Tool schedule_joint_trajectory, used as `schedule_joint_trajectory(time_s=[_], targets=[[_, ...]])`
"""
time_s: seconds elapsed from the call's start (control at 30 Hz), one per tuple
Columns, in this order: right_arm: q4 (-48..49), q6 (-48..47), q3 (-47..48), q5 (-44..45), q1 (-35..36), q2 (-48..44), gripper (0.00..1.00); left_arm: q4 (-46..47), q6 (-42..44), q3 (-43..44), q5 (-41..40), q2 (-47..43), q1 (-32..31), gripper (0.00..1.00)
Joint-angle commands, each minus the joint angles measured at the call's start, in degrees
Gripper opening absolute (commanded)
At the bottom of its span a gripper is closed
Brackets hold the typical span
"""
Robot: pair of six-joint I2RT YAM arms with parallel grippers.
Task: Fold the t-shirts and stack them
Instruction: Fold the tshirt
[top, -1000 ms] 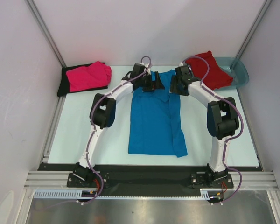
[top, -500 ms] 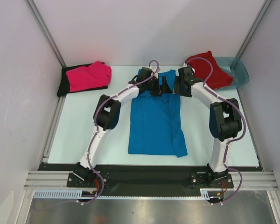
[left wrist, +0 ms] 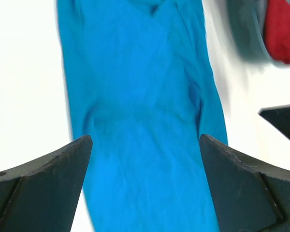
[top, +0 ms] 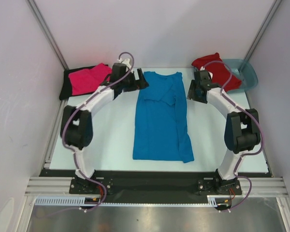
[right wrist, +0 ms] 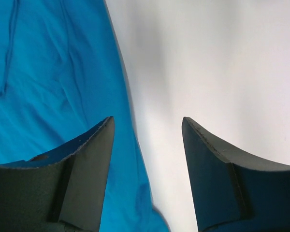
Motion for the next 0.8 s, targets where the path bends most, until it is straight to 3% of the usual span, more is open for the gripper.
schedule_joint_trajectory(time_s=[0.0,0.17,0.27,0.5,0.57,0.7,0.77], targets=[[-5.1,1.2,-4.2,-2.0,0.2,-7.5,0.63,2.9,0.0,-14.3,2.0,-10.2,-2.1,1.00],[-6.5,2.8,-16.5,-5.9,0.3,-17.1,0.63,13.4,-5.5,-37.3,7.1,-23.2,-3.1,1.00],[-8.1,4.0,-23.0,-8.1,0.6,-24.3,0.63,14.1,-5.9,-43.9,9.0,-27.6,-4.7,1.00],[-15.0,7.1,-31.0,-10.3,4.6,-38.9,0.63,16.9,-10.5,-56.0,8.7,-37.8,-10.3,1.00],[-15.7,8.5,-32.5,-10.8,8.6,-43.1,0.63,16.2,-11.0,-58.0,7.8,-39.3,-12.2,1.00],[-12.0,12.0,-35.8,-14.2,16.2,-47.5,0.64,14.5,-12.0,-60.9,5.5,-43.0,-14.2,1.00],[-6.5,13.4,-38.4,-18.0,18.2,-47.0,0.63,11.9,-13.4,-63.0,-1.5,-47.7,-15.4,1.00]])
